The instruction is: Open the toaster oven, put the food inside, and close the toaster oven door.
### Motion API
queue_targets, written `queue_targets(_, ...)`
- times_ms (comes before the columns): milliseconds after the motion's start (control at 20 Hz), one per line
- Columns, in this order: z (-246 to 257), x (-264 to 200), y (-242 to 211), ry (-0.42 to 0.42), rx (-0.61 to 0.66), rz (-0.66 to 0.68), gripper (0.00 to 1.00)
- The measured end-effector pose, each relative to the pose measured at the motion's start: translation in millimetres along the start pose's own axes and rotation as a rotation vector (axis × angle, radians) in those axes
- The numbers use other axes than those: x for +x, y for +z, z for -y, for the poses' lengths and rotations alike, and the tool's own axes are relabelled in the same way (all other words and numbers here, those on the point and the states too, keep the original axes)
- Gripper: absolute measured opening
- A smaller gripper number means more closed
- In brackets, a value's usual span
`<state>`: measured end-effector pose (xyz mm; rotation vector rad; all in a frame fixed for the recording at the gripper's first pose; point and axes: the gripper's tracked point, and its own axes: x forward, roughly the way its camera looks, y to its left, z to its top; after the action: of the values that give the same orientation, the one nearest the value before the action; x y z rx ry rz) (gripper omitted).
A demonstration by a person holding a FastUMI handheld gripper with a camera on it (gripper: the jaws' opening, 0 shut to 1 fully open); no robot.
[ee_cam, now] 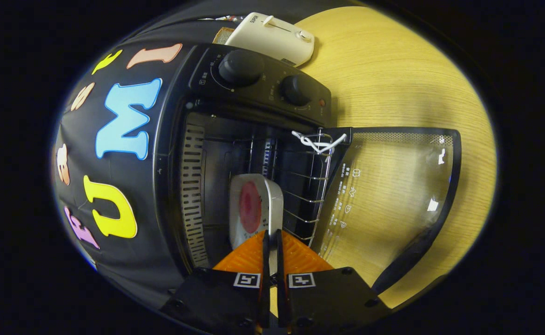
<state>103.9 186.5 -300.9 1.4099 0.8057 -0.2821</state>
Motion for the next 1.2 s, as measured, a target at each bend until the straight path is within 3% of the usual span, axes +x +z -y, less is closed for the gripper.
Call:
queue_targets(150,-10,-5,1,0.045,-0.011,0.013,0.11)
queue_targets(200,-13,-8,1,0.061,-0.016,0.004,0.29)
queue_targets(300,-19,-16,-1,0.085,-0.058,-0.015,0.51)
queue_targets(500,-17,-37,-15,0.092,-0.287,-0.064,0.98)
queue_targets(900,0,-89,-47,0.106,-0.802,-0.140,0.98)
queue_targets(1200,43,-111,-59,0.055,-1.131,-0.188,0.98)
